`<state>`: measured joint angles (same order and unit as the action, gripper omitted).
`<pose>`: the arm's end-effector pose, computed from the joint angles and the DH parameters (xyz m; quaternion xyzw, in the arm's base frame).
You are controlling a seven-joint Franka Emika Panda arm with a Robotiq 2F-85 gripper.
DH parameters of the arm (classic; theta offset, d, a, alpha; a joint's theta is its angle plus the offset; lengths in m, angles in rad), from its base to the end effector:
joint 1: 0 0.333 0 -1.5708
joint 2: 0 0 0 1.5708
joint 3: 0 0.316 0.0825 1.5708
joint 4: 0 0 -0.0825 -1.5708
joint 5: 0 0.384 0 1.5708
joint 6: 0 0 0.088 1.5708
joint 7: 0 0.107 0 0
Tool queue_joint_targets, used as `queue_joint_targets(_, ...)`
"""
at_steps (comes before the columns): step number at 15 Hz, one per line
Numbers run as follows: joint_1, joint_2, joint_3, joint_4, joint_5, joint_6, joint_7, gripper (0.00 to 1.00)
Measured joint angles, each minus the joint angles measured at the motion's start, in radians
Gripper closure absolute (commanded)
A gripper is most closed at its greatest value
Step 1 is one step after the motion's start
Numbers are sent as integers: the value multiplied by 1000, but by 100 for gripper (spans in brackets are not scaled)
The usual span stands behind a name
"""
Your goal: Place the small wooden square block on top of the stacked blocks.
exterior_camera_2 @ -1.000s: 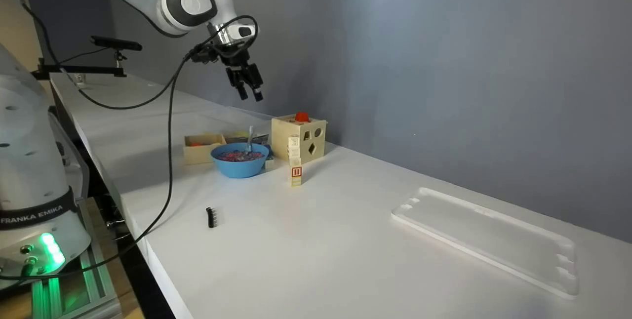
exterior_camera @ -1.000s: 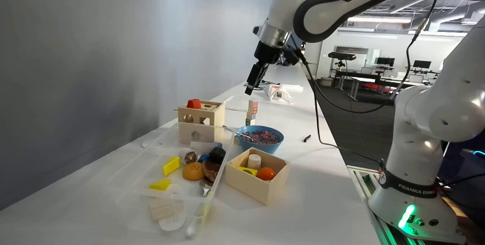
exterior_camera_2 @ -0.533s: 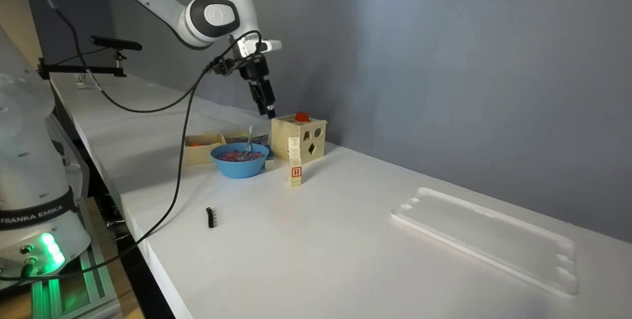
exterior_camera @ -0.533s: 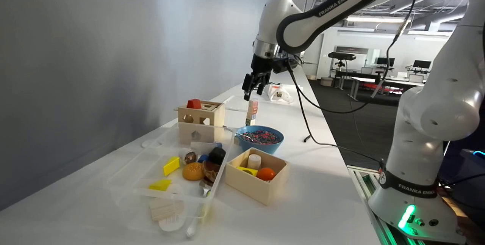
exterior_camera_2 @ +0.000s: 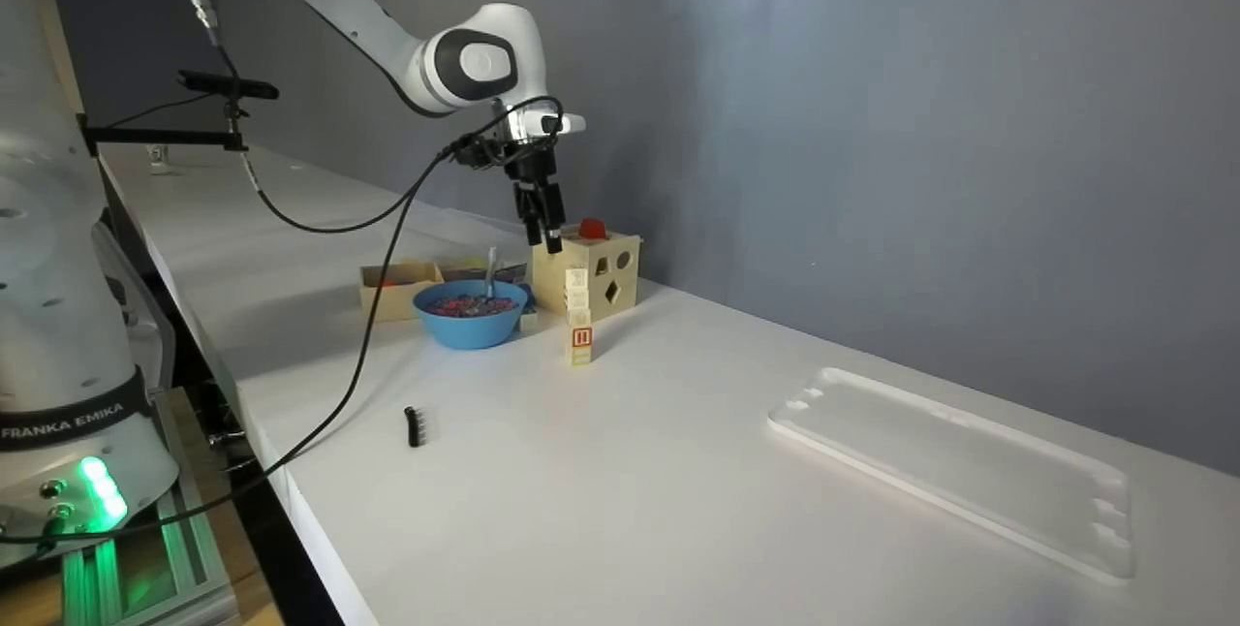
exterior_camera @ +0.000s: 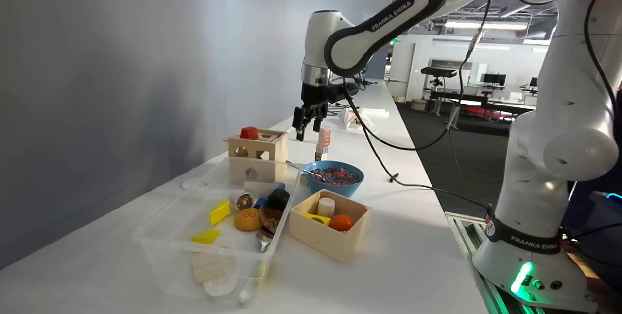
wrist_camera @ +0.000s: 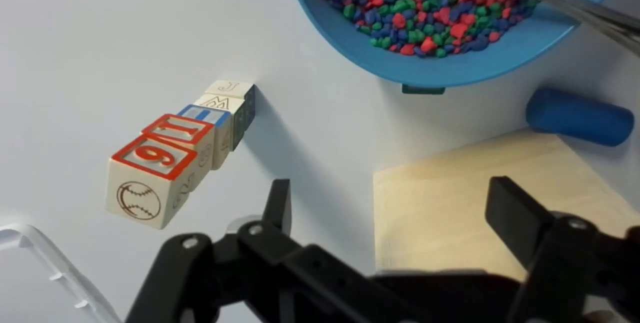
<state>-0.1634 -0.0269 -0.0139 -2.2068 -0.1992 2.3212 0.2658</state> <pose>0.5294 -0.0986 0.4058 0.9820 -0.1571 0.0736 0.0740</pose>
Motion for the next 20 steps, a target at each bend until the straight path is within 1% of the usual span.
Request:
queue_joint_targets(5, 10, 16, -11, 10, 0, 2, -3, 0)
queue_joint_targets(10, 24, 84, -27, 11, 15, 94, -3, 0)
queue_joint_targets(12, 28, 106, -29, 11, 19, 114, -11, 0)
queue_joint_targets(14, 39, 120, -28, 9, 28, 123, -47, 0)
queue_joint_targets(17, 58, 127, -26, -4, 71, 142, -133, 0)
queue_joint_targets(20, 64, 126, -26, -42, 101, 192, -178, 0)
